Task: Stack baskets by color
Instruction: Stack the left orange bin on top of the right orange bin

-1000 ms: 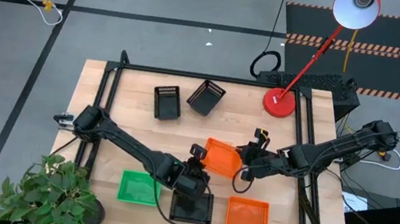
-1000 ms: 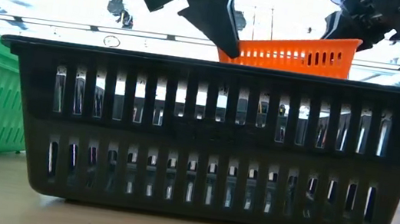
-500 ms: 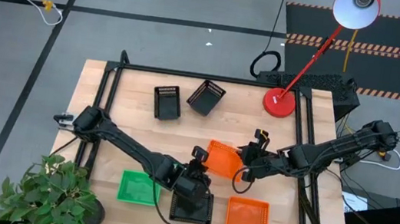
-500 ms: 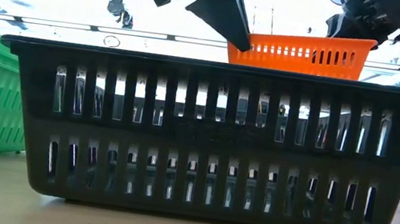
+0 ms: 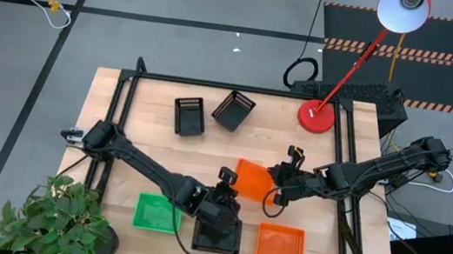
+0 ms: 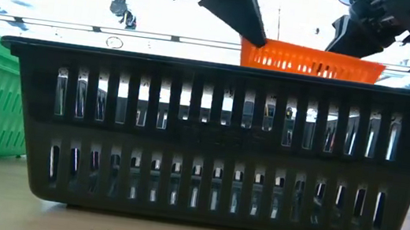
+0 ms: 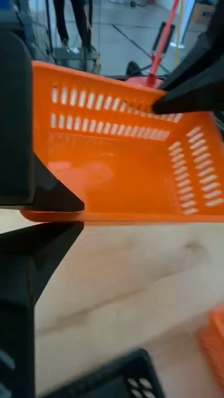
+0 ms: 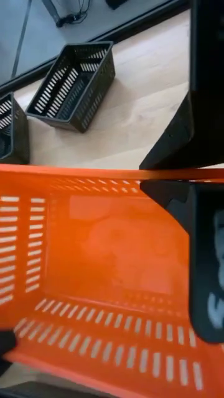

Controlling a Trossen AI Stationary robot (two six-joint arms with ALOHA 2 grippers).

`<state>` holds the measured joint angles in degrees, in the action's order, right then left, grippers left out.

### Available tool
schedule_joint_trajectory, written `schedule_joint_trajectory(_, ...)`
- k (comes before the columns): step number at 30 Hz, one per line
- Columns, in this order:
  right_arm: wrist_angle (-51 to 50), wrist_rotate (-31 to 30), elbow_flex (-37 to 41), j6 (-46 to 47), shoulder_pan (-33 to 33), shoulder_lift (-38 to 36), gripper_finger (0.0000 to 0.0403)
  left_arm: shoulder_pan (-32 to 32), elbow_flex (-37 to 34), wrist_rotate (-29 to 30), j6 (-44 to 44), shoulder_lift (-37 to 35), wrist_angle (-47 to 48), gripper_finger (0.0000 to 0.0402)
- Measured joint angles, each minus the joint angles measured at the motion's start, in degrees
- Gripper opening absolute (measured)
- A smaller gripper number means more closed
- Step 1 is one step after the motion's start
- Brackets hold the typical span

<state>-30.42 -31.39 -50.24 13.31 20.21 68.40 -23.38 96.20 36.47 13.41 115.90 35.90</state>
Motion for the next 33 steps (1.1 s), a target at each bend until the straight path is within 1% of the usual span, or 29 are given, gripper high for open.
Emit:
schedule_joint_trajectory(3,-0.3,0.3,0.0,0.1,0.0,-0.1,0.0017,-0.4,0.0,-0.5,0.4,0.0,-2.3,0.0040)
schedule_joint_trajectory(5,-0.7,2.1,0.0,0.1,0.0,-0.5,0.0014,-1.2,0.0,-0.5,1.1,0.0,-3.7,0.0052)
schedule_joint_trajectory(7,-1.3,4.2,0.0,0.6,0.0,-1.0,0.0008,-2.1,0.0,-0.4,1.8,0.0,-4.9,0.0076)
schedule_joint_trajectory(10,-3.1,6.5,0.1,1.8,0.1,-1.5,0.0006,-3.2,0.0,-0.4,1.4,-0.5,-6.6,0.0126)
schedule_joint_trajectory(13,-3.9,7.0,0.1,2.9,0.6,-1.9,0.0008,-4.0,0.0,-0.4,-0.1,-1.7,-7.4,0.0174)
schedule_joint_trajectory(15,-4.1,9.4,0.1,3.2,1.0,-2.0,0.0008,-4.5,0.0,-0.3,-0.8,-2.9,-7.2,0.0197)
schedule_joint_trajectory(17,-4.1,12.9,0.1,4.0,1.3,-2.3,0.0008,-5.0,0.0,-0.3,-2.2,-4.4,-6.8,0.0212)
schedule_joint_trajectory(21,-4.3,21.4,0.1,6.7,2.3,-3.9,0.0008,-5.4,0.0,-0.4,-7.0,-8.3,-3.7,0.0219)
schedule_joint_trajectory(26,-5.1,30.1,0.1,11.0,3.6,-6.9,0.0008,-5.4,0.0,-0.4,-15.3,-11.7,2.6,0.0209)
schedule_joint_trajectory(30,-6.5,33.3,0.0,14.7,5.1,-9.7,0.0008,-5.6,0.0,-0.5,-20.3,-12.6,6.9,0.0195)
schedule_joint_trajectory(33,-7.3,34.3,0.0,18.4,6.3,-11.4,0.0008,-5.6,0.0,-0.6,-21.7,-12.5,8.7,0.0185)
